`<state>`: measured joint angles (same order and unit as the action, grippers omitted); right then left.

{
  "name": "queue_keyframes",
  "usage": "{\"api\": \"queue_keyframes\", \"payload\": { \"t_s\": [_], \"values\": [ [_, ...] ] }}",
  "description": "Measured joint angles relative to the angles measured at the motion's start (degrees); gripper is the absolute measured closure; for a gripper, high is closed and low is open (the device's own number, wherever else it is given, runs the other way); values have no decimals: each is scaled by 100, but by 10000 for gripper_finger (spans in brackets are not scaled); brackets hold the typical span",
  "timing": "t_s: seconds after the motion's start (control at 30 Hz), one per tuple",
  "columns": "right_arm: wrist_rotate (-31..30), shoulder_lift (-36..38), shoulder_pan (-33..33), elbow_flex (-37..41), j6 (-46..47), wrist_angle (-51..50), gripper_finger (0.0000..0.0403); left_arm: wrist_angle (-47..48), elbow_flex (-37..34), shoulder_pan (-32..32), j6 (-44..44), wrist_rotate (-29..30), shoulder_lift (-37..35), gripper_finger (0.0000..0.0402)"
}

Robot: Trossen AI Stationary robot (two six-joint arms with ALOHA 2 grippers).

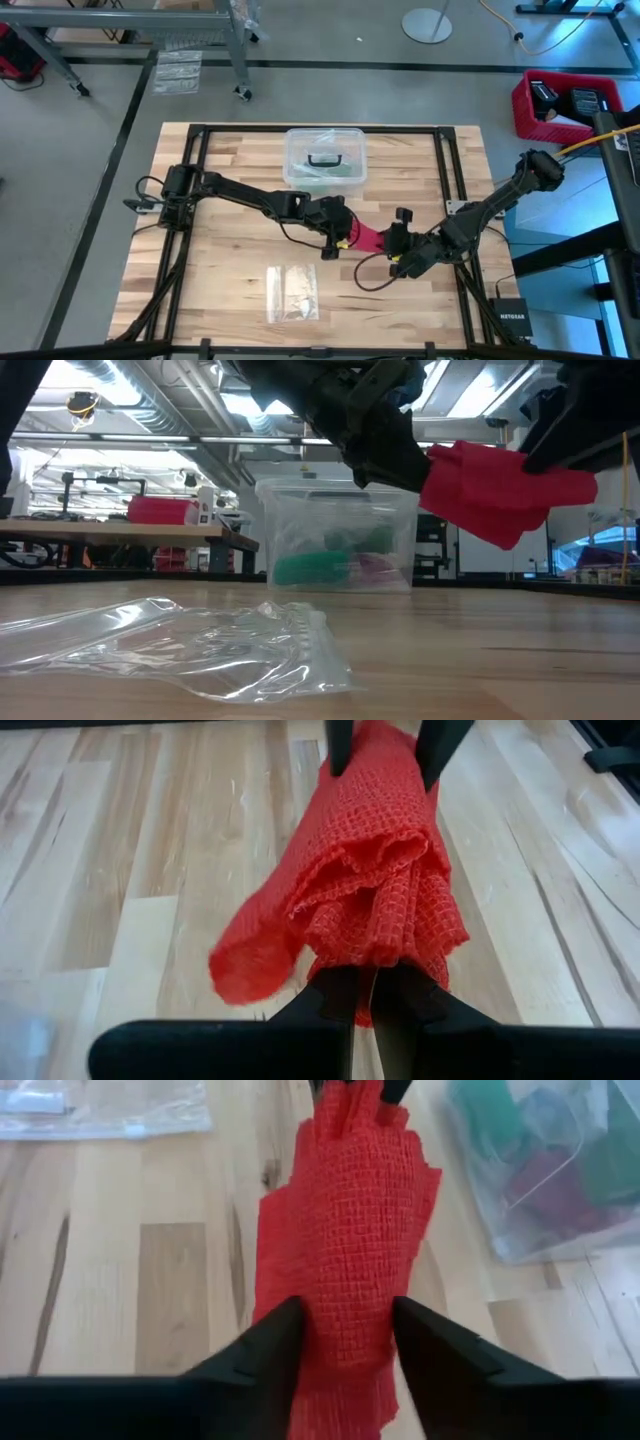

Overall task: Roll bandage
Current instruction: Roll the red bandage

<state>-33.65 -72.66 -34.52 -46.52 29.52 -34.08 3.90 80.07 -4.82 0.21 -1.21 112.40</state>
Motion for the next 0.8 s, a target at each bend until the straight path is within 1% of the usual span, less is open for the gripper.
{"api": "queue_keyframes", "payload": {
  "t_s": [0.1, 0.2, 0.23, 0.27, 0.43, 0.53, 0.67, 0.8],
  "values": [
    [98, 2, 2, -67, -126, -50, 312, 29, 2, 0, 0, 0, 0, 391],
    [183, 16, -3, -308, -249, -231, 379, 40, 2, 0, 18, 0, -1, 391],
    [197, 17, -3, -398, -291, -310, 389, 37, 2, -2, 29, 0, 0, 391],
    [194, 17, -3, -494, -311, -424, 391, 35, 2, -2, 47, -1, 0, 391],
    [-29, 20, 0, -1115, -316, -1141, 368, 125, 7, -11, 44, 0, 0, 391],
    [-156, 40, 0, -1485, -232, -1696, 375, 160, 7, -25, 44, 0, 0, 391],
    [-679, 132, 2, -1825, 174, -2496, 395, 43, 14, -81, 120, 22, 0, 391],
    [-1422, 250, 4, -1853, 920, -3280, 389, -7, 28, -173, 162, 91, -4, 391]
  ]
}}
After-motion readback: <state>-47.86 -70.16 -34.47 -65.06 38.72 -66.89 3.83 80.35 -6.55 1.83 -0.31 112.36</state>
